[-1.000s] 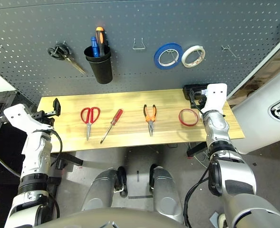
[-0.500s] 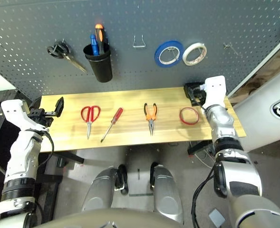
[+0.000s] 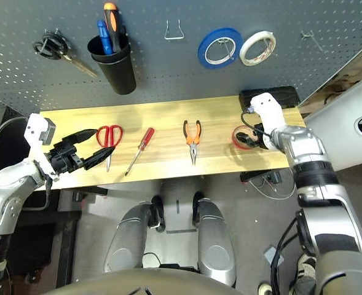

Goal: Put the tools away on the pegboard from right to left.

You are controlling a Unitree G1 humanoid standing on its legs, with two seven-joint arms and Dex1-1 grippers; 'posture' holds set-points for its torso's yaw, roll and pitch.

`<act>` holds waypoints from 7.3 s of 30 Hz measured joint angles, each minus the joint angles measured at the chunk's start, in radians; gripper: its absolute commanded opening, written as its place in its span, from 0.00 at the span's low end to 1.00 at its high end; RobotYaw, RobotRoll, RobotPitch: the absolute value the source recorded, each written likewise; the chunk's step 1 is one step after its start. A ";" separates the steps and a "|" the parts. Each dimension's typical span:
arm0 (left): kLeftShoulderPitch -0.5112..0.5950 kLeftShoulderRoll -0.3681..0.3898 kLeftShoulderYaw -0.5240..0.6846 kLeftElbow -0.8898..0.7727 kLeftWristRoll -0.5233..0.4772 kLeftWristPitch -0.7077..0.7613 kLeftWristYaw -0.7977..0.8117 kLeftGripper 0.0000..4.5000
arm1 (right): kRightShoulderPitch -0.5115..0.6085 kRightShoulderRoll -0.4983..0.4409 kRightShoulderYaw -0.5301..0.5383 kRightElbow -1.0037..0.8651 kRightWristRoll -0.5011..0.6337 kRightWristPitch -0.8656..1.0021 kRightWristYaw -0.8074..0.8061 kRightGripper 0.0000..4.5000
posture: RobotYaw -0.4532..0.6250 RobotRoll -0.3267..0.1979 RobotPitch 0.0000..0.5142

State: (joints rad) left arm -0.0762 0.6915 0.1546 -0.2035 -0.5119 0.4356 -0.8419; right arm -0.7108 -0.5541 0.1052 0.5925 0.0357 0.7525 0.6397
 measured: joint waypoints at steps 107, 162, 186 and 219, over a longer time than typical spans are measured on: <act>-0.052 -0.081 -0.203 -0.020 0.089 -0.066 -0.046 1.00 | -0.266 -0.056 -0.223 0.363 -0.123 -0.756 -0.436 0.42 | 0.36 0.62 0.52; -0.025 -0.028 -0.194 -0.059 0.100 -0.103 -0.078 1.00 | 0.035 0.491 -0.131 -0.460 0.053 0.624 -0.526 1.00 | 0.39 0.62 0.62; -0.044 -0.078 -0.073 -0.061 0.064 -0.095 0.015 1.00 | -0.205 0.610 -0.208 0.196 0.023 0.125 -0.675 1.00 | 0.42 0.62 0.64; -0.012 -0.050 -0.097 -0.098 0.077 -0.074 0.001 1.00 | -0.193 0.600 -0.154 0.293 -0.003 -0.156 -0.644 0.47 | 0.44 0.62 0.54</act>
State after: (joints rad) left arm -0.0886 0.6418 0.0577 -0.3010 -0.4351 0.3611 -0.8411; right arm -0.9038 0.0461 -0.0490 0.8853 0.0331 0.5960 -0.0042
